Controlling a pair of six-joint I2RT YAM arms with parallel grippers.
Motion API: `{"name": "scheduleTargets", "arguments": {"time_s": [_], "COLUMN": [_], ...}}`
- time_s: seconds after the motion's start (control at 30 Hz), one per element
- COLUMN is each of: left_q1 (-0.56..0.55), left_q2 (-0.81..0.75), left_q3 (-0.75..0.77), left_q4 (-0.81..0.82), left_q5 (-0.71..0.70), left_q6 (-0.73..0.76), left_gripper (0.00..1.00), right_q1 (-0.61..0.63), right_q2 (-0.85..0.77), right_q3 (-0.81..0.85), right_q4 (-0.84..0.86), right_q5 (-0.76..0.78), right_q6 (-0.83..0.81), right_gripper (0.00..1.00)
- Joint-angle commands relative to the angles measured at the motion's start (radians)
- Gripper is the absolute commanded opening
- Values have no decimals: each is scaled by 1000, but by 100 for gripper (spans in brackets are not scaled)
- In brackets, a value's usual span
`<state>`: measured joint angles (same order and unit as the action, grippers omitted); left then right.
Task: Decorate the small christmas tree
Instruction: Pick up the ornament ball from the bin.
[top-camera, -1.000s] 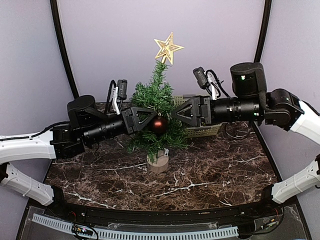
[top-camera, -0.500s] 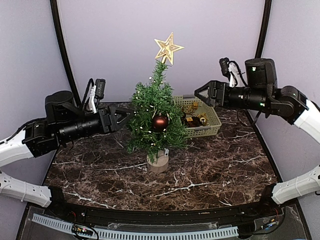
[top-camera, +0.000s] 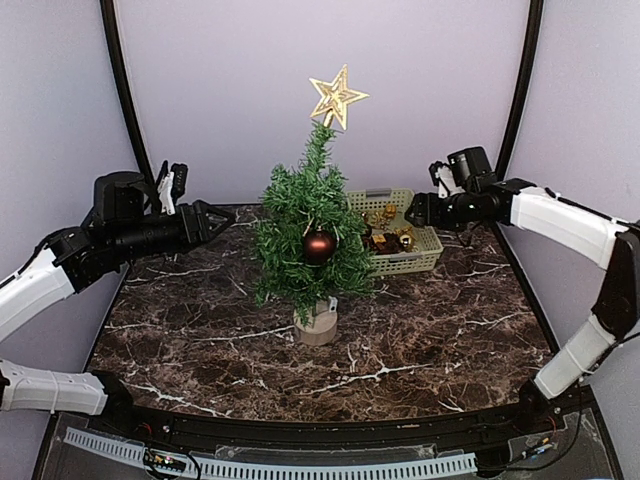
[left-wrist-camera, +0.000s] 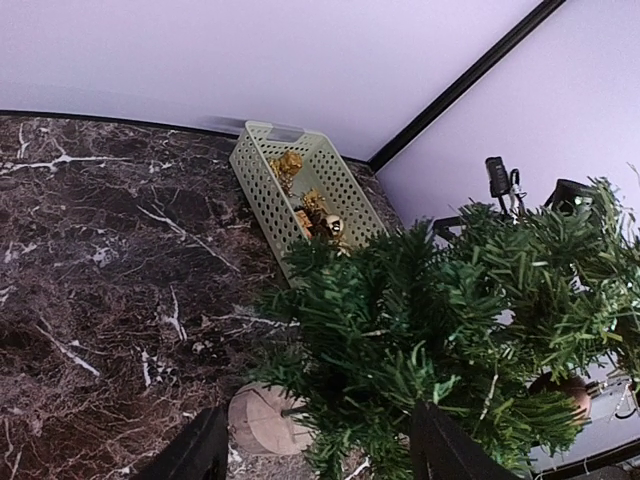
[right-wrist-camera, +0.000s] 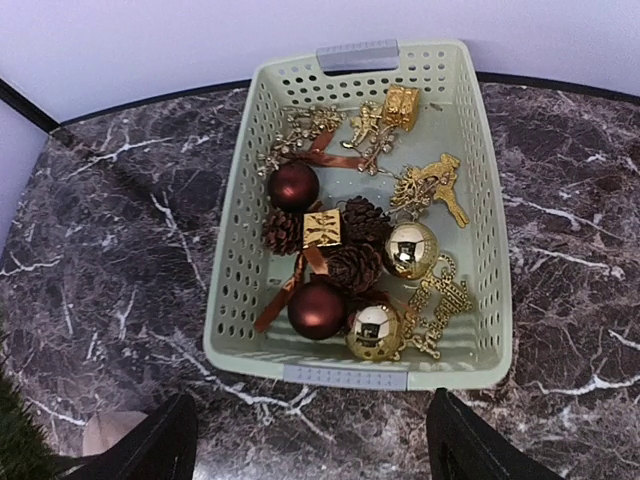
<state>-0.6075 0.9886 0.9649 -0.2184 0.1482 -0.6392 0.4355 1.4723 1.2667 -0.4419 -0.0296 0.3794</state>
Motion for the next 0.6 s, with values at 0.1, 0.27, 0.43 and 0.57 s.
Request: {"name": "scheduleTargets", "arguments": {"time_s": [0.1, 0.27, 0.43, 0.57], "left_q1": [116, 124, 131, 133], "left_q2": [25, 43, 67, 73], "left_q3": [-64, -83, -87, -95], "left_q4": [45, 77, 96, 147], "left_q5": [129, 117, 142, 186], "left_q6": [11, 29, 60, 83], "left_gripper": [65, 67, 67, 68], "right_q1": [-37, -42, -42, -42], "right_q2": [331, 564, 772, 893], "right_q3": [227, 424, 638, 771], "right_q4": [91, 94, 56, 9], "right_q5": [-82, -140, -222, -298], "right_q6": [-136, -171, -225, -287], "right_gripper": [76, 72, 68, 64]}}
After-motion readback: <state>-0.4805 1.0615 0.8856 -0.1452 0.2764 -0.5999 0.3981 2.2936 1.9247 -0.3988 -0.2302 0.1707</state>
